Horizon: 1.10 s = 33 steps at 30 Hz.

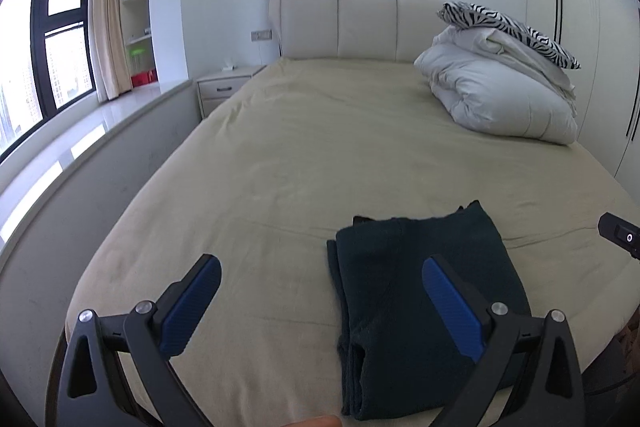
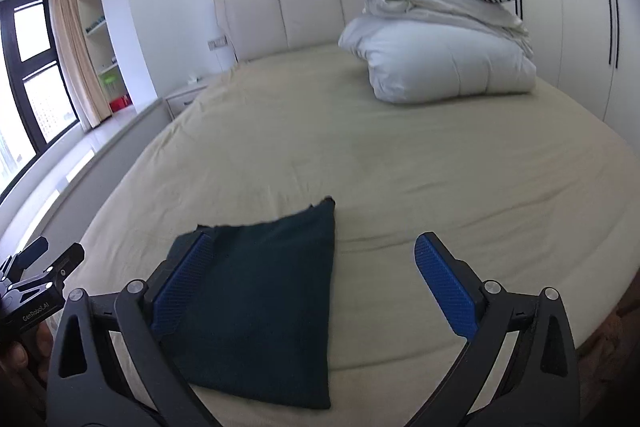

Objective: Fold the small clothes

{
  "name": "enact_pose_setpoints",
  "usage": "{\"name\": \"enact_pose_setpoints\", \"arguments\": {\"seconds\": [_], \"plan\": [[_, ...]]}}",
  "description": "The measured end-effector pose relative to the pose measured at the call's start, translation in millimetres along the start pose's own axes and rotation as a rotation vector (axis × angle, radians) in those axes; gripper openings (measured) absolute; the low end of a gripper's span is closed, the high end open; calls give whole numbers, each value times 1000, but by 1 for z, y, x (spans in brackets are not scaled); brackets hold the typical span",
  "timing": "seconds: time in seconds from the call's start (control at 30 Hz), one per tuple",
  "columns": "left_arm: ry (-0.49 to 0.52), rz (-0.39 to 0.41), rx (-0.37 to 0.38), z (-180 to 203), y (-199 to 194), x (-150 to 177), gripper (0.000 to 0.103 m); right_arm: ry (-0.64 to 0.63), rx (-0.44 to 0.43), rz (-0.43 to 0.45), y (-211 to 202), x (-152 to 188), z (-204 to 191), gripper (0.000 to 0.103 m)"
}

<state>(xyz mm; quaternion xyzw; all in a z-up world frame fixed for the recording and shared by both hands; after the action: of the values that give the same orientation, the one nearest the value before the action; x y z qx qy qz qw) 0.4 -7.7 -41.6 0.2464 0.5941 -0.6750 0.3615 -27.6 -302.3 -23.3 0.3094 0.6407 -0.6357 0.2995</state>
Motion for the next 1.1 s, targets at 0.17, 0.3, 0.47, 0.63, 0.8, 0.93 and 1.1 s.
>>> {"name": "enact_pose_setpoints", "arguments": {"seconds": [0.17, 0.3, 0.47, 0.63, 0.8, 0.93, 1.1], "plan": [[-29, -93, -16, -8, 16, 22, 103, 20, 44, -114, 32, 33, 2, 103], [-32, -127, -18, -8, 21, 29, 103, 37, 45, -159, 47, 47, 1, 103], [-18, -148, -28, -7, 26, 37, 103, -10, 54, -181, 56, 56, -7, 103], [-14, -160, -40, -11, 30, 44, 103, -45, 70, -197, 60, 63, -12, 103], [-3, -170, -53, -13, 34, 50, 103, -71, 105, -208, 65, 68, -12, 103], [2, -178, -62, -15, 37, 54, 103, -89, 130, -222, 71, 74, -12, 103], [4, -179, -65, -15, 39, 55, 103, -95, 129, -233, 76, 79, -15, 103]]}}
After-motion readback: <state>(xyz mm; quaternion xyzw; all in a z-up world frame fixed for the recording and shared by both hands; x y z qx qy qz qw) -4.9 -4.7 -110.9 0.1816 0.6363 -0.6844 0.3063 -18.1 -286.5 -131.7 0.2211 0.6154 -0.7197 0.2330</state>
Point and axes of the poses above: each gripper's, at about its wrist camera, not at the fingertips, and y roughly the way its jaws point, z to its right, x to its underside, the point moved 10 cm from there along y, roughly the way its jaws point, and after that the axes turned 12 degrees about -y, right-handed, at the moved point
